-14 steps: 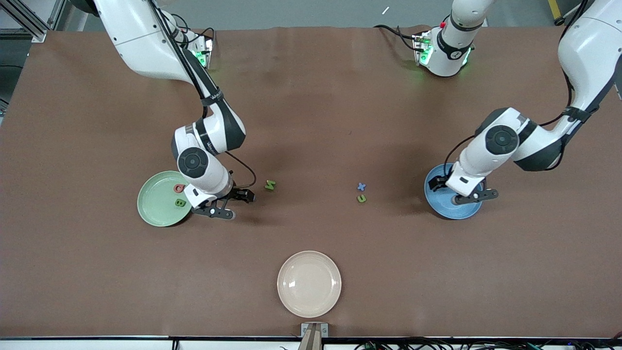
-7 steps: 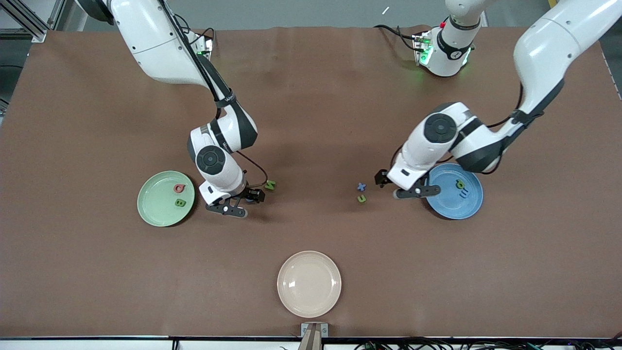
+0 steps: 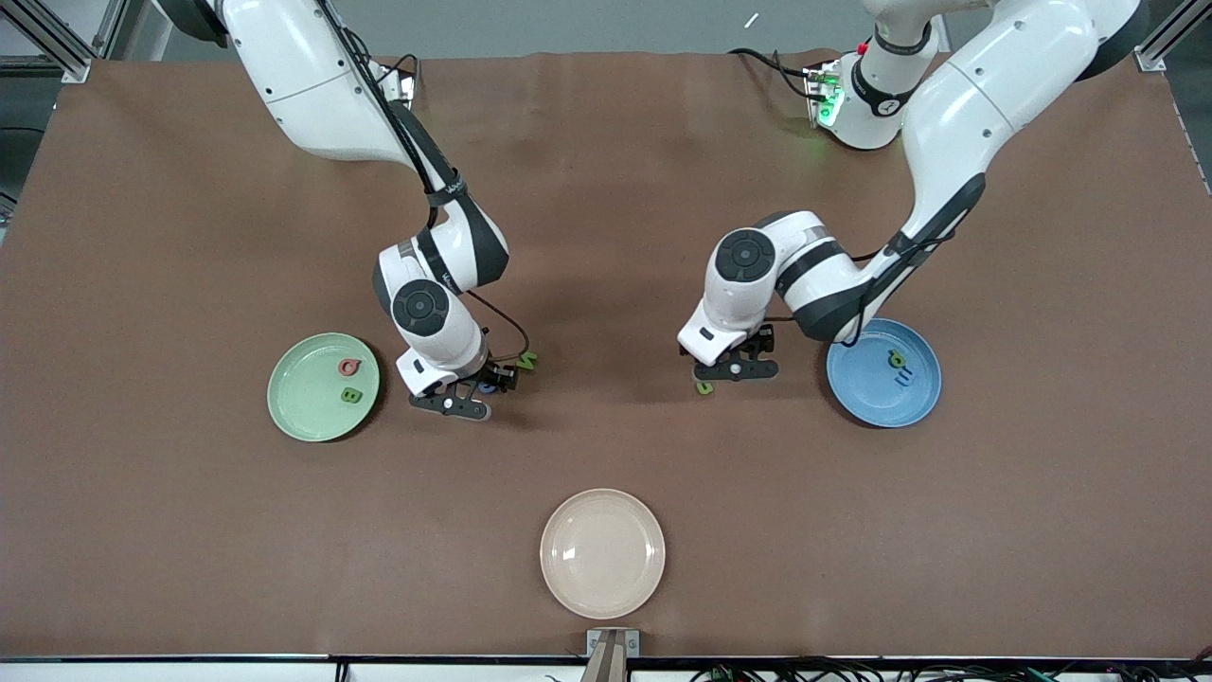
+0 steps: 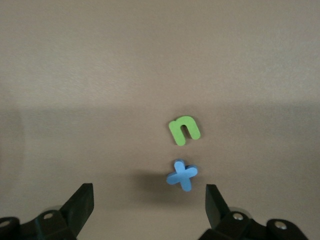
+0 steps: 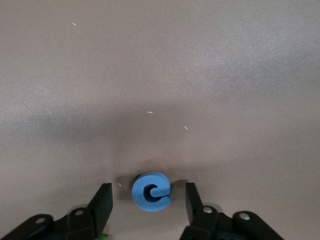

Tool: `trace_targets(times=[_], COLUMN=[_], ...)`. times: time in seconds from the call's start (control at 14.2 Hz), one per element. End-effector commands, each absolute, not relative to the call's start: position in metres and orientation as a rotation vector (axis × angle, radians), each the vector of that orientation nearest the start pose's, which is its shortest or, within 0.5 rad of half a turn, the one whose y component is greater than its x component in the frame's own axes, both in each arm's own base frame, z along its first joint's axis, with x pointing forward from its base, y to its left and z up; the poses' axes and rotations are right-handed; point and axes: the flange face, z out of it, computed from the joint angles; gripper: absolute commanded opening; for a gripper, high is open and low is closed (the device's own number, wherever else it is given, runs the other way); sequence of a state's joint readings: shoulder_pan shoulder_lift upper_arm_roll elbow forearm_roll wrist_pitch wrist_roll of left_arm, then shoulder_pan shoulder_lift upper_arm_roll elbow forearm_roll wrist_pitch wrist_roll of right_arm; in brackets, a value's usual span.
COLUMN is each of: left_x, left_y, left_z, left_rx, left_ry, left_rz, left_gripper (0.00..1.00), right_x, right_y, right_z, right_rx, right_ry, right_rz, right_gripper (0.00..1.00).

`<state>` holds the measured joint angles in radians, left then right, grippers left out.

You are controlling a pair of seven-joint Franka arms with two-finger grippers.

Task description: Sort upper and lower case letters into plates

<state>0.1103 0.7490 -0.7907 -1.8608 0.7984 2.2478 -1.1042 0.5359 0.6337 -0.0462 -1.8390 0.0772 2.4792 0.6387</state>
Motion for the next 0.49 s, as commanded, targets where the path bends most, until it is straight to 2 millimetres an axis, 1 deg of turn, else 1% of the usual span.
trace_targets(times=[0.0, 0.07, 0.14, 0.21, 0.28, 0.35, 0.42], left_x=[0.530, 0.532, 0.534, 0.536, 0.537, 0.536, 0.535], left_y=[-0.357, -0.360, -0.362, -0.363, -0.366, -0.370, -0.373], left_z=[0.193, 0.190, 0.186, 0.180, 0.177, 0.175, 0.175], left_rx=[-3.097, -3.118, -3.139, -3.161, -3.180, -3.186, -3.187], left_ry=[-0.044, -0.050, -0.062, -0.084, -0.110, -0.125, -0.134], left_rz=[-0.022, -0.023, -0.023, -0.015, -0.016, -0.013, -0.013], left_gripper=[0.98, 0.98, 0.98, 0.98, 0.98, 0.95, 0.90], right_x=[0.568, 0.568, 0.568, 0.568, 0.568, 0.568, 0.568], right_y=[0.308, 0.307, 0.307, 0.307, 0.307, 0.307, 0.306], right_z=[0.178, 0.175, 0.174, 0.174, 0.174, 0.174, 0.173], right_rx=[-3.102, -3.105, -3.103, -3.104, -3.105, -3.106, -3.107], right_ry=[0.327, 0.325, 0.323, 0.321, 0.321, 0.324, 0.330], right_rz=[-0.006, -0.003, -0.010, -0.010, -0.006, -0.002, 0.005], right_gripper=[0.65, 0.63, 0.59, 0.52, 0.42, 0.26, 0.12])
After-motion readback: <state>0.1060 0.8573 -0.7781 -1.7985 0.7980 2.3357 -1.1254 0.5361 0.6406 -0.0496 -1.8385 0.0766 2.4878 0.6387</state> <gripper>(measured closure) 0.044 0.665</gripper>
